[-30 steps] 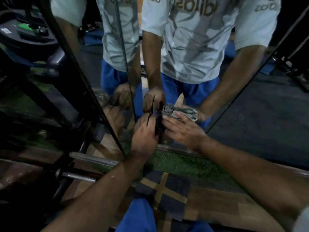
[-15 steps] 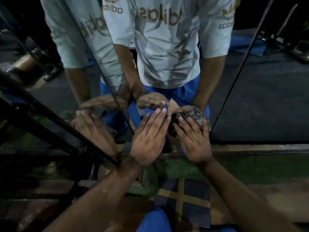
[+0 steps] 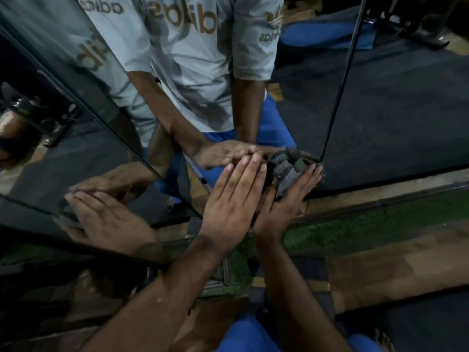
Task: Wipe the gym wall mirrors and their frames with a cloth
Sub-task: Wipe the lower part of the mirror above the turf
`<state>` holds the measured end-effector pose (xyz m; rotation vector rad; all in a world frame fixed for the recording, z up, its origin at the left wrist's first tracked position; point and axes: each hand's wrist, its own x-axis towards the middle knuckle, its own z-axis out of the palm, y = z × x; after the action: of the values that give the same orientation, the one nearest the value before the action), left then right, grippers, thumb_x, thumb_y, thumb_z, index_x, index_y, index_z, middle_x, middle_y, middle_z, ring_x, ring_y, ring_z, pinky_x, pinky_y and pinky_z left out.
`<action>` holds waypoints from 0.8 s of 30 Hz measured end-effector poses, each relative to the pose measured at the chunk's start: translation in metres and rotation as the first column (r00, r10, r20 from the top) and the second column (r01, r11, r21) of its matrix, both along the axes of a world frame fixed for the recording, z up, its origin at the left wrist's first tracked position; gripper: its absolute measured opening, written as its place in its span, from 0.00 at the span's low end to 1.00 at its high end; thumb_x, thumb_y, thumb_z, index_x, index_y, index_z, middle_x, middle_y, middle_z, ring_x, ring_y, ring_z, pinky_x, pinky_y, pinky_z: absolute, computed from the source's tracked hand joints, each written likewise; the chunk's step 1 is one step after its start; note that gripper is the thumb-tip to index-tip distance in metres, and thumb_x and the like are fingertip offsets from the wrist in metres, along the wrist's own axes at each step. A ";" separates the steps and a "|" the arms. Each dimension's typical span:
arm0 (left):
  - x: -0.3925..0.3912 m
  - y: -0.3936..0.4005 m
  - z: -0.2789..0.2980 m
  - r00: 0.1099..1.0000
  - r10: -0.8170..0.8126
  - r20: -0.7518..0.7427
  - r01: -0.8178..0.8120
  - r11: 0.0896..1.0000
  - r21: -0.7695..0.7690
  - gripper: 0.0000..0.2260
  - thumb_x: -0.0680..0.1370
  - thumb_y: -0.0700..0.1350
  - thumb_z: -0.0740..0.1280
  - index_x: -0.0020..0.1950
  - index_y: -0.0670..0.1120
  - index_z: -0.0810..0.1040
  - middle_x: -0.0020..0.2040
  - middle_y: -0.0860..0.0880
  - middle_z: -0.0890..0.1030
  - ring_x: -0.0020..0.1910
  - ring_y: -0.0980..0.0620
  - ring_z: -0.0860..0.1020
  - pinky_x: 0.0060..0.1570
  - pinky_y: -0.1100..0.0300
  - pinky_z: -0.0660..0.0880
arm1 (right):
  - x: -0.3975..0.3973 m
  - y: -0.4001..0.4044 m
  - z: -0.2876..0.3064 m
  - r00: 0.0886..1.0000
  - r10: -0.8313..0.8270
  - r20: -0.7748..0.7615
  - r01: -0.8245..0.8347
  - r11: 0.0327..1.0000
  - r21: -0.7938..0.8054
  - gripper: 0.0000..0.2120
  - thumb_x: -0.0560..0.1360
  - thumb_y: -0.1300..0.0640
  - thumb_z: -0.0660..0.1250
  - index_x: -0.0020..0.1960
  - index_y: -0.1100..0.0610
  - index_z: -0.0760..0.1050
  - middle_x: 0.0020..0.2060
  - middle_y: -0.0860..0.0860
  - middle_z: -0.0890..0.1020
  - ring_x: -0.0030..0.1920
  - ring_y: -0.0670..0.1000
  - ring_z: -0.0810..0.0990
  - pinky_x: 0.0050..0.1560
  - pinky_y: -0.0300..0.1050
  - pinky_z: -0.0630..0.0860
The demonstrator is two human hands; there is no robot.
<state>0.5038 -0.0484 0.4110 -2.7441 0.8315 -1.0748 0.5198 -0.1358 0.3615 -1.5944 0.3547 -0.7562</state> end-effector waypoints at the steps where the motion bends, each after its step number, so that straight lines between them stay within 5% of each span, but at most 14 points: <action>1: 0.000 -0.003 0.005 1.000 -0.004 0.005 0.004 1.000 -0.011 0.19 0.86 0.38 0.53 0.77 0.37 0.67 0.78 0.39 0.62 0.77 0.43 0.65 0.77 0.46 0.62 | 0.002 -0.002 0.004 1.000 0.007 0.003 -0.007 1.000 0.013 0.34 0.86 0.51 0.59 0.84 0.65 0.48 0.84 0.58 0.48 0.84 0.57 0.43 0.83 0.46 0.49; 5: 0.001 0.000 0.011 1.000 0.003 0.013 -0.004 0.999 0.033 0.22 0.84 0.37 0.58 0.79 0.38 0.64 0.79 0.38 0.62 0.79 0.42 0.62 0.79 0.46 0.57 | 0.001 -0.025 -0.031 0.999 0.027 0.035 -0.016 0.960 -0.279 0.33 0.85 0.49 0.59 0.82 0.67 0.53 0.82 0.66 0.53 0.83 0.62 0.48 0.82 0.59 0.53; 6: 0.000 0.001 0.010 1.000 0.009 0.013 -0.010 0.999 0.038 0.24 0.82 0.37 0.61 0.79 0.38 0.64 0.79 0.38 0.61 0.80 0.42 0.61 0.79 0.46 0.56 | 0.003 -0.029 -0.041 1.000 0.021 0.008 -0.019 0.976 -0.218 0.34 0.85 0.49 0.60 0.82 0.65 0.52 0.82 0.65 0.52 0.84 0.60 0.47 0.83 0.56 0.53; 8: 0.001 -0.001 0.011 1.000 0.016 0.008 -0.016 0.999 0.051 0.25 0.82 0.36 0.62 0.79 0.38 0.64 0.79 0.38 0.60 0.80 0.42 0.59 0.80 0.46 0.55 | 0.007 -0.027 -0.039 0.996 -0.007 -0.086 0.020 0.989 0.144 0.37 0.84 0.47 0.61 0.84 0.60 0.48 0.84 0.58 0.49 0.84 0.53 0.46 0.83 0.52 0.52; 11: 0.005 -0.009 0.018 0.998 -0.068 -0.006 0.068 0.992 0.103 0.21 0.84 0.35 0.55 0.78 0.37 0.65 0.79 0.38 0.60 0.79 0.42 0.61 0.79 0.46 0.57 | 0.021 -0.029 -0.013 0.982 -0.103 -0.160 0.163 0.887 0.433 0.37 0.83 0.43 0.58 0.85 0.57 0.47 0.84 0.55 0.50 0.84 0.51 0.50 0.82 0.57 0.55; 18: 0.015 -0.029 0.028 0.990 -0.130 -0.048 0.137 0.964 0.227 0.22 0.84 0.36 0.51 0.79 0.36 0.61 0.80 0.38 0.60 0.80 0.42 0.57 0.79 0.46 0.56 | 0.023 -0.060 0.015 0.991 -0.127 -0.038 0.132 0.969 0.210 0.32 0.86 0.54 0.60 0.84 0.61 0.50 0.83 0.57 0.51 0.84 0.57 0.50 0.81 0.44 0.54; 21: 0.021 -0.052 0.036 0.985 -0.172 -0.031 0.175 0.963 0.203 0.22 0.84 0.36 0.54 0.79 0.36 0.63 0.79 0.38 0.63 0.80 0.42 0.59 0.79 0.46 0.57 | 0.027 -0.074 0.020 0.961 -0.092 -0.261 0.246 0.716 0.654 0.27 0.88 0.56 0.56 0.84 0.58 0.51 0.82 0.57 0.59 0.79 0.56 0.64 0.57 0.20 0.66; 23: 0.025 -0.071 0.046 0.977 -0.206 -0.048 0.211 0.957 0.201 0.22 0.84 0.36 0.51 0.78 0.36 0.64 0.78 0.38 0.64 0.79 0.42 0.61 0.79 0.46 0.56 | 0.035 -0.092 0.027 0.953 -0.068 -0.296 0.285 0.534 0.796 0.26 0.88 0.57 0.54 0.84 0.56 0.53 0.75 0.58 0.68 0.68 0.53 0.73 0.39 0.20 0.70; 24: 0.027 -0.080 0.051 0.974 -0.219 -0.058 0.226 0.952 0.207 0.22 0.85 0.37 0.48 0.78 0.36 0.64 0.78 0.38 0.65 0.79 0.42 0.62 0.79 0.46 0.56 | 0.042 -0.102 0.031 0.952 -0.079 -0.296 0.294 0.503 0.813 0.26 0.88 0.57 0.54 0.84 0.55 0.53 0.71 0.58 0.71 0.64 0.53 0.75 0.38 0.23 0.73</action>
<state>0.5307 -0.1282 0.4618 -2.5431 1.2101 -0.9114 0.5615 -0.2381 0.3924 -0.6681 0.9306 -0.4230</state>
